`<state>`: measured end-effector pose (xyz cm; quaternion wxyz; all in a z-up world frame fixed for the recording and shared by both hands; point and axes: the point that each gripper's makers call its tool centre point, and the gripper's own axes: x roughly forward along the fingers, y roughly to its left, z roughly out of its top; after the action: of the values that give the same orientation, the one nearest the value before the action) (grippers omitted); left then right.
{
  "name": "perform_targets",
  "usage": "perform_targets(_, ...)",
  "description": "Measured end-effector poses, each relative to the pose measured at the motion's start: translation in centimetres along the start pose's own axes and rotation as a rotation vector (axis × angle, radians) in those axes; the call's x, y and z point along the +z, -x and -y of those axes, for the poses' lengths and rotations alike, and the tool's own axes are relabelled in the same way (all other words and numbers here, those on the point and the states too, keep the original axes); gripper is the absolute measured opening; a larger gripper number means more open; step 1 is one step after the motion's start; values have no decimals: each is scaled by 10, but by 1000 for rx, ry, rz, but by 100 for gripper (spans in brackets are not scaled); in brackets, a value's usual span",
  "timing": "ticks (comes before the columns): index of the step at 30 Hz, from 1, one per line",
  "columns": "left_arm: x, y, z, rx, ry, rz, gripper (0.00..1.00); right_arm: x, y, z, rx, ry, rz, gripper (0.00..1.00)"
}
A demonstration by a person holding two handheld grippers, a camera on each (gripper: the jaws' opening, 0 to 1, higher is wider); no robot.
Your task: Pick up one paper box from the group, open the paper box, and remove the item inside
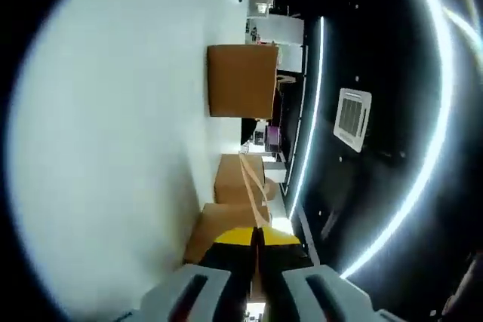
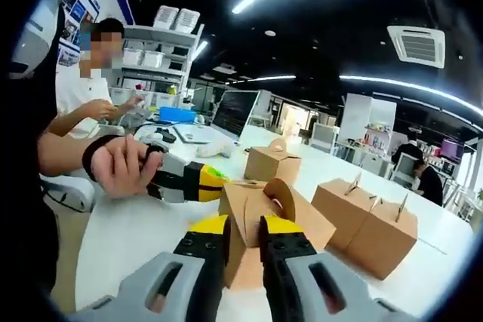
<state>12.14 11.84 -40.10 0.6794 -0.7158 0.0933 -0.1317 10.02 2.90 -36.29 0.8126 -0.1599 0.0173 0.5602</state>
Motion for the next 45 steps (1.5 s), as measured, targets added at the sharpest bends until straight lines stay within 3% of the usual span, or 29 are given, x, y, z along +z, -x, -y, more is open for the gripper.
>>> perform_targets(5,-11,0,-5,9,17,-12,5,0,0,-1,14,6,-1,18)
perform_targets(14,-16,3,-3,23,20,-31,5,0,0,-2,23,3,-6,18)
perform_targets(18,-17,3,-3,30,25,-35,6,0,0,-2,55,10,-8,17)
perform_targets(23,-16,5,-2,58,-32,-52,6,0,2,-5,130,20,-4,18)
perform_targets(27,-19,8,-2,55,30,-45,5,-1,4,-4,169,25,-18,17)
perform_targets(35,-24,17,-3,72,-3,-58,5,-3,6,-2,181,28,-63,18)
perform_targets(41,-28,20,-5,48,60,-62,5,-7,13,-10,222,115,-116,21)
perform_targets(45,-35,26,-3,72,71,-83,5,-8,20,-10,238,125,-116,21)
